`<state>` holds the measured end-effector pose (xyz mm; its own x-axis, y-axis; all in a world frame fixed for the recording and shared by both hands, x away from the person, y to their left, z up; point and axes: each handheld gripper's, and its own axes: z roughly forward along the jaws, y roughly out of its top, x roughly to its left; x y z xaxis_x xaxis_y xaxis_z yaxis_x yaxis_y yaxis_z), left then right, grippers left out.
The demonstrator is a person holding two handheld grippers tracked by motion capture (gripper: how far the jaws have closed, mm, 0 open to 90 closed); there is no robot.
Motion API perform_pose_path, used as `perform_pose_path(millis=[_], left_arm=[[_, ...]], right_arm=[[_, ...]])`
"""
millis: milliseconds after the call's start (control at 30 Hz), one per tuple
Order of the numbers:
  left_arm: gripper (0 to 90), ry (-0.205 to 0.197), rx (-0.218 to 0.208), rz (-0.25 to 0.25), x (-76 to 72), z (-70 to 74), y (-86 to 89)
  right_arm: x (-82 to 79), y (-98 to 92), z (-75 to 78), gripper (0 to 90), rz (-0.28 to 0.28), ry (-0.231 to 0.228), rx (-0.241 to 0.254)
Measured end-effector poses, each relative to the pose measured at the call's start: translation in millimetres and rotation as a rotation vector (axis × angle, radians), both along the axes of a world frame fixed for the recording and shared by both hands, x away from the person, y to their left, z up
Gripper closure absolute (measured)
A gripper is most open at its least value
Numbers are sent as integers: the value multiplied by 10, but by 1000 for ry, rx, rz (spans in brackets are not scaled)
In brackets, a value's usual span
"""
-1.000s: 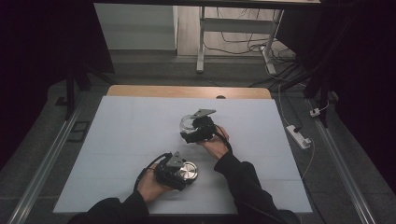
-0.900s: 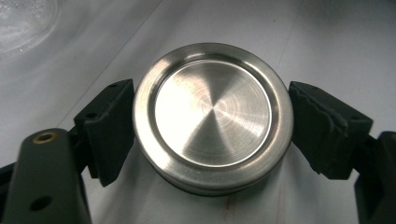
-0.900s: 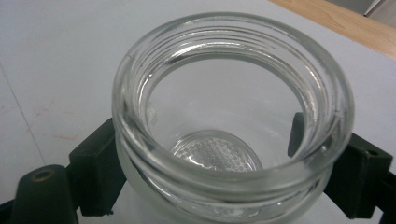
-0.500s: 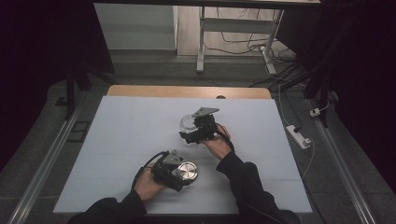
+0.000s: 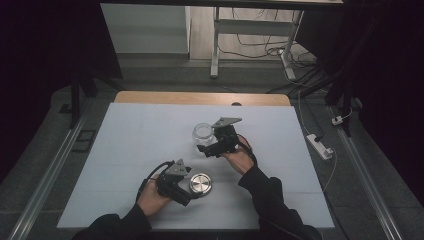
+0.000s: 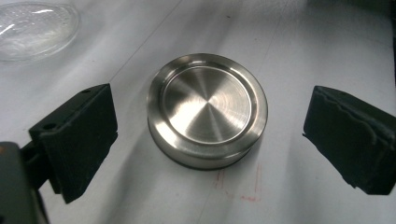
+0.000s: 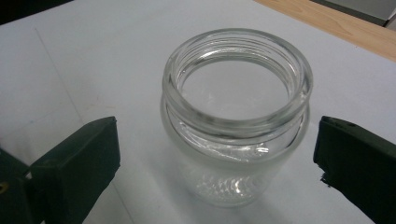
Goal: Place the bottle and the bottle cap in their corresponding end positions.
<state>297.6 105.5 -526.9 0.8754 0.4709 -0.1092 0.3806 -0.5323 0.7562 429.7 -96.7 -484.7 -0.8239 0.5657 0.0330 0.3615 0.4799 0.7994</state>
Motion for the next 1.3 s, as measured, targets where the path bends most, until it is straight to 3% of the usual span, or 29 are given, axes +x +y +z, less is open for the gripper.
perform_pose_path(millis=[133,500,667,1033,1300], left_arm=[[24,7,-12,3,2,15,55],[0,12,-41,24,-64,111,202],[0,13,-51,38,-99,151,285],[0,21,-67,84,-172,182,464],[0,20,-64,102,-217,191,544]], right_arm=[[-28,-22,22,6,15,25,12],[-193,-30,75,0,49,53,-19],[-271,-41,76,0,67,43,-30],[-432,-158,113,0,76,50,25],[-554,-189,106,0,90,42,11]])
